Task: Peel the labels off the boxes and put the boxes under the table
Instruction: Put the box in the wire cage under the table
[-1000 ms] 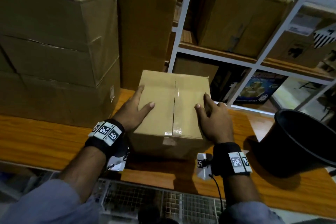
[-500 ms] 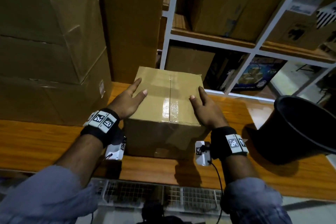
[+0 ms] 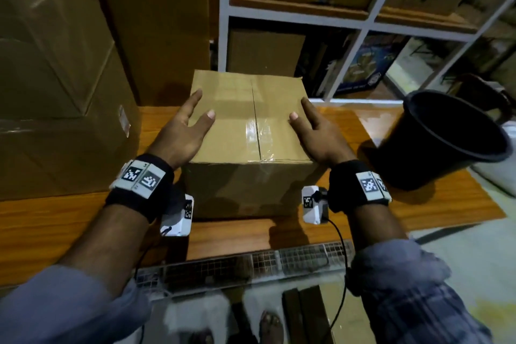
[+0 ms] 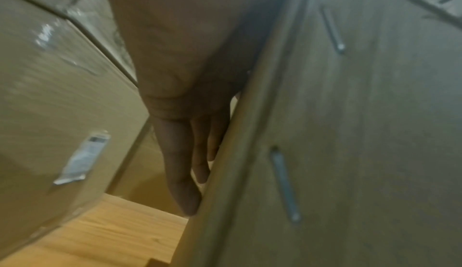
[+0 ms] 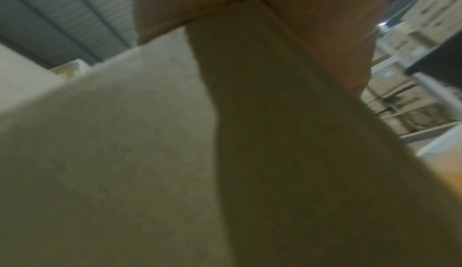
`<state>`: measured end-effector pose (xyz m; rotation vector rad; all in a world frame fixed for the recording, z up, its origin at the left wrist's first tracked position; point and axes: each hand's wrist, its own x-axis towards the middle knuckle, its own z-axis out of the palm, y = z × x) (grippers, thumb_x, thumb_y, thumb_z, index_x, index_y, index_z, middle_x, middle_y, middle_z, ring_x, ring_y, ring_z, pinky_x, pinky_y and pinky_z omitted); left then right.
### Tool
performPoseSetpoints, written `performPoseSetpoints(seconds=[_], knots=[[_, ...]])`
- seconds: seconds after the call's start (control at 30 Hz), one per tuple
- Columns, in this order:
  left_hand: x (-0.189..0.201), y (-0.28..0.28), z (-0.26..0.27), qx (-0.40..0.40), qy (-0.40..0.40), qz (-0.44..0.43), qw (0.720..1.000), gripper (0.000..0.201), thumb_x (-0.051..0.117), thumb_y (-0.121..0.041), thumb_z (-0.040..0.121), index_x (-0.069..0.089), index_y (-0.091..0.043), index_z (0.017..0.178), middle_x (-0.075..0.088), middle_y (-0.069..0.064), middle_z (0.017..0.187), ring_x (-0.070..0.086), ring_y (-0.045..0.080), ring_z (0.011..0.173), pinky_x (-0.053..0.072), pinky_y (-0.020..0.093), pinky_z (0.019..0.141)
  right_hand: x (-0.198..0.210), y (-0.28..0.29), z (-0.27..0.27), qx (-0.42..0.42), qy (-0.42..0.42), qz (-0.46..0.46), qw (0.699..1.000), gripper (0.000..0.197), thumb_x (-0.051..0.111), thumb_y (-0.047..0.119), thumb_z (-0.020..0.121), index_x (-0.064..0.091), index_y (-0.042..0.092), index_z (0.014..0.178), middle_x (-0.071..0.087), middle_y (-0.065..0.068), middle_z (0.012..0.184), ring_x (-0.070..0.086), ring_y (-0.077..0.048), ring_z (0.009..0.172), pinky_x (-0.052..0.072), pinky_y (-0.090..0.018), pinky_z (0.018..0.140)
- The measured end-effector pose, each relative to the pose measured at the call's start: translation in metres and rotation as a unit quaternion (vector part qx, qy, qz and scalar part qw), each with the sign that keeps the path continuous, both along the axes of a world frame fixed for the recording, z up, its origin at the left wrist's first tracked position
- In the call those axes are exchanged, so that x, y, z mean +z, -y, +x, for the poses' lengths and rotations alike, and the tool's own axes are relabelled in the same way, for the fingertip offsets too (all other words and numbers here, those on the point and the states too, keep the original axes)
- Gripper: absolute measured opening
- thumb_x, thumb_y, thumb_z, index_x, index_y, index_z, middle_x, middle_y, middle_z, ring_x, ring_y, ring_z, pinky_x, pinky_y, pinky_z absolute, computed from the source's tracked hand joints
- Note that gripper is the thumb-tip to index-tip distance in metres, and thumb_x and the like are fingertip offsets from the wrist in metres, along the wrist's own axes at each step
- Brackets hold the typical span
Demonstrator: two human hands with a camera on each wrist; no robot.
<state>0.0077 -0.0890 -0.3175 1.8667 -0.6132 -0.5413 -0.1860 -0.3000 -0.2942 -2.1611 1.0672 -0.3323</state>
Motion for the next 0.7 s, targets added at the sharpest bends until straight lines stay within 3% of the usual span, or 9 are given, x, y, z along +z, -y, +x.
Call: performPoseSetpoints(seconds=[0.13,0.3,0.4,0.53,0.6,0.7], knots=[[-0.001,-0.002,-0.001,-0.028,-0.004,-0.004,1.0,0.064,0.053,-0.058,0.101,0.023,-0.055,0.158,0.046,-0.012,0.138,0.055,0.006,0.102,0.047,0.026,0.073,-0.001,-0.015,-0.018,-0.028,0.017,-0.003,0.999,0.071,0.046,0.067,0.102,0.02,0.044,0.164,0.037,0.002,0.167,0.042,-0.028,0.146,0.035,-0.034,0.105],[-0.002,-0.02,-0.02,-0.051,0.017,-0.034,0.998,0.065,0.051,-0.055,0.103,0.018,-0.055,0.159,0.042,-0.014,0.143,0.055,0.008,0.11,0.048,0.03,0.083,-0.004,-0.037,-0.043,-0.035,0.047,-0.034,0.998,0.074,0.049,0.067,0.101,0.018,0.044,0.165,0.036,0.005,0.167,0.042,-0.026,0.147,0.036,-0.033,0.111],[-0.003,-0.036,-0.04,-0.054,0.034,-0.063,0.996,0.065,0.051,-0.052,0.104,0.017,-0.054,0.16,0.036,-0.02,0.147,0.051,0.001,0.111,0.046,0.023,0.084,-0.007,-0.056,-0.062,-0.027,0.072,-0.051,0.996,0.076,0.051,0.065,0.101,0.017,0.043,0.165,0.036,0.004,0.167,0.041,-0.026,0.149,0.035,-0.036,0.117],[-0.003,-0.059,-0.069,-0.063,0.057,-0.098,0.992,0.065,0.052,-0.048,0.106,0.014,-0.058,0.158,0.036,-0.016,0.158,0.053,0.006,0.124,0.049,0.029,0.094,-0.004,-0.078,-0.09,0.001,0.085,-0.054,0.995,0.076,0.051,0.055,0.105,0.011,0.038,0.167,0.043,-0.001,0.163,0.052,-0.023,0.139,0.044,-0.029,0.104],[0.0,-0.065,-0.088,-0.063,0.063,-0.11,0.99,0.066,0.052,-0.044,0.107,0.014,-0.054,0.16,0.037,-0.015,0.159,0.051,-0.002,0.124,0.048,0.022,0.093,0.003,-0.085,-0.108,0.013,0.08,-0.055,0.995,0.078,0.052,0.054,0.105,0.009,0.035,0.167,0.045,-0.003,0.162,0.053,-0.022,0.139,0.046,-0.032,0.106],[0.009,-0.067,-0.123,-0.081,0.063,-0.122,0.987,0.066,0.052,-0.047,0.105,0.015,-0.054,0.16,0.037,-0.017,0.16,0.049,0.004,0.133,0.047,0.03,0.102,0.018,-0.091,-0.149,-0.021,0.083,-0.096,0.992,0.079,0.053,0.061,0.1,0.016,0.038,0.166,0.05,0.0,0.158,0.053,-0.021,0.14,0.047,-0.043,0.113]])
